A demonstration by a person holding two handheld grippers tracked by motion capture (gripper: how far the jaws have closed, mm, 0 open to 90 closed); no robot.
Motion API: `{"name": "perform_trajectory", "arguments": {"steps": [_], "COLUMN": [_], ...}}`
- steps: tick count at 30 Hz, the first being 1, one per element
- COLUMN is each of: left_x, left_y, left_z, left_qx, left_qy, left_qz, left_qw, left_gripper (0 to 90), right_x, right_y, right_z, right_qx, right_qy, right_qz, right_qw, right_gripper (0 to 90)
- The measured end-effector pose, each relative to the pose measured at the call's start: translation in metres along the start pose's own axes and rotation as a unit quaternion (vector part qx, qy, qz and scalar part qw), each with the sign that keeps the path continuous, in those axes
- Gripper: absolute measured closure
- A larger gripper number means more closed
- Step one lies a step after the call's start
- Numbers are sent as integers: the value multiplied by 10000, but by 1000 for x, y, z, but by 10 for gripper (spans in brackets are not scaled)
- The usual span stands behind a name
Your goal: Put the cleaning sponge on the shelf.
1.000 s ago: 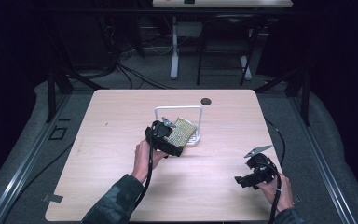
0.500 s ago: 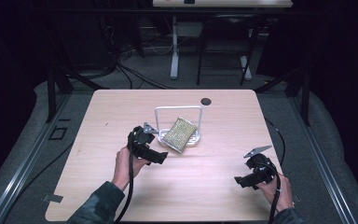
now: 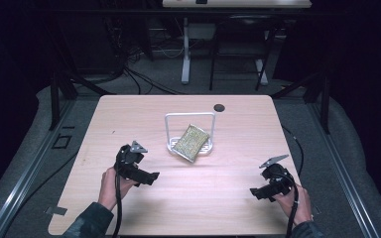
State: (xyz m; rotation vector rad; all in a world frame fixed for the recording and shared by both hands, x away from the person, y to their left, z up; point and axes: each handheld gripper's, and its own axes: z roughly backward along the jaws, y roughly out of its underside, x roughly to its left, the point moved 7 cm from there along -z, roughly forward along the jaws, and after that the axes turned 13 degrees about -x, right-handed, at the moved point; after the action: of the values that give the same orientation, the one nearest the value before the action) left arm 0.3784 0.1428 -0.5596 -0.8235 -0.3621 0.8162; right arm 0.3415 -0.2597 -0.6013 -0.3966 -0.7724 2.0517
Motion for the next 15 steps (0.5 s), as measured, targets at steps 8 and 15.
{"name": "perform_trajectory", "arguments": {"steps": [8,15], "left_x": [14,20], "left_y": [25,33], "left_z": [10,11], "left_qx": [-39,-73], "left_qy": [-165,-246], "left_qz": [215,314], "left_qw": [9996,9992], "left_gripper": [0,0], "right_x": [-1,-4], "right_y": [1,1], "right_z": [-3,-1], "right_qx": [49,24], "right_qy": [-48,-2], "right_qz": [77,47], "right_qw": [9999,10000], "right_gripper": [91,117]}}
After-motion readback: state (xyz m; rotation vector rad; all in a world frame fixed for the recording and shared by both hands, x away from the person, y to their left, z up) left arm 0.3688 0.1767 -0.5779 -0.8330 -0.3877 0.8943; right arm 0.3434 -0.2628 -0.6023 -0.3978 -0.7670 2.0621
